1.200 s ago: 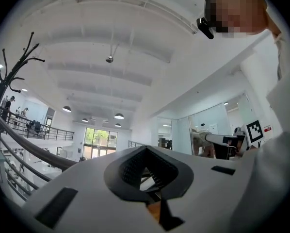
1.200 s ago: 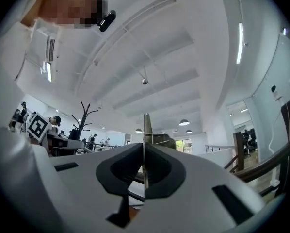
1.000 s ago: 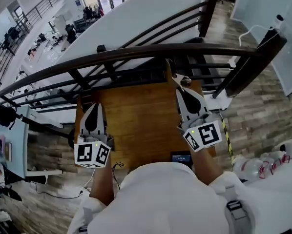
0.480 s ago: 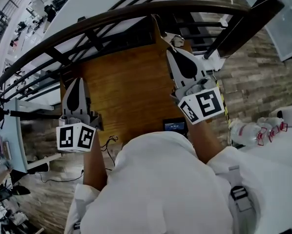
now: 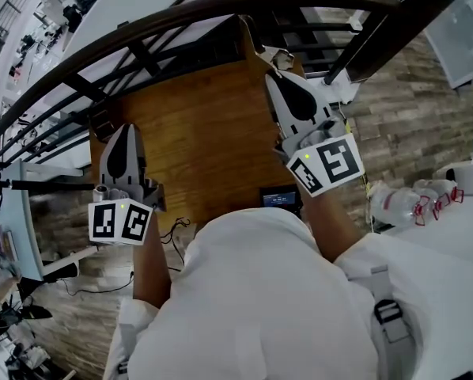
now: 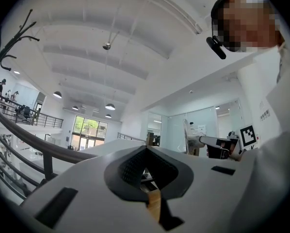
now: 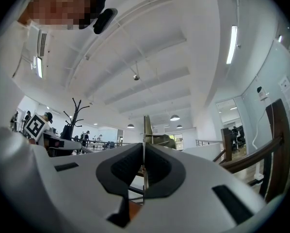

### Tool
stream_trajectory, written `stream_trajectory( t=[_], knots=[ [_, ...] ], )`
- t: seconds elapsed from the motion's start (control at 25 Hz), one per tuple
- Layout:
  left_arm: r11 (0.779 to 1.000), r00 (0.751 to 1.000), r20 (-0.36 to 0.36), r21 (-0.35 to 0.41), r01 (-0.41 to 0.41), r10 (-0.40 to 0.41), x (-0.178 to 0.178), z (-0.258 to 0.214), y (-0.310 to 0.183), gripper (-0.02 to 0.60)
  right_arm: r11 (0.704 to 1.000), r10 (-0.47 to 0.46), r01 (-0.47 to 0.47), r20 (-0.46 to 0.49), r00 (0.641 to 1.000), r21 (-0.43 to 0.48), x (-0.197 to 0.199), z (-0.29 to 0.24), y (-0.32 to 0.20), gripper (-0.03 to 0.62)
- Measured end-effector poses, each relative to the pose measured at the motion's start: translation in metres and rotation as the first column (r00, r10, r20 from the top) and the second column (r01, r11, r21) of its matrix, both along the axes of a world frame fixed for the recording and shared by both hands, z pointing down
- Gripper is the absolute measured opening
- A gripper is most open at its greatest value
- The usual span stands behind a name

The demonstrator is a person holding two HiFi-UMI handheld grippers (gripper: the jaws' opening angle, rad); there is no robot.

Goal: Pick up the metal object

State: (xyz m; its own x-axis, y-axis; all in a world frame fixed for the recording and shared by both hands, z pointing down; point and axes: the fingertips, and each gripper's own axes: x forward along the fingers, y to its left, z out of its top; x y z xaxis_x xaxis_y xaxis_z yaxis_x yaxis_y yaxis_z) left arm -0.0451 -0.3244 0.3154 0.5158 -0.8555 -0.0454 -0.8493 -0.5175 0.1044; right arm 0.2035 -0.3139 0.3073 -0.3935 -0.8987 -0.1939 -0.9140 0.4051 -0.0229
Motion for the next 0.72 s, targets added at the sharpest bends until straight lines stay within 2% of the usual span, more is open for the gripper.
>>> stream_trajectory(
  t=[0.72],
  knots=[
    [0.998, 0.998, -0.026, -0.030, -0.058, 0.057, 0.015, 0.011, 0.016, 0.012, 1.000, -0.007, 0.008, 0.017, 1.000, -0.015, 0.005, 0.005, 0.016, 0.025]
  ],
)
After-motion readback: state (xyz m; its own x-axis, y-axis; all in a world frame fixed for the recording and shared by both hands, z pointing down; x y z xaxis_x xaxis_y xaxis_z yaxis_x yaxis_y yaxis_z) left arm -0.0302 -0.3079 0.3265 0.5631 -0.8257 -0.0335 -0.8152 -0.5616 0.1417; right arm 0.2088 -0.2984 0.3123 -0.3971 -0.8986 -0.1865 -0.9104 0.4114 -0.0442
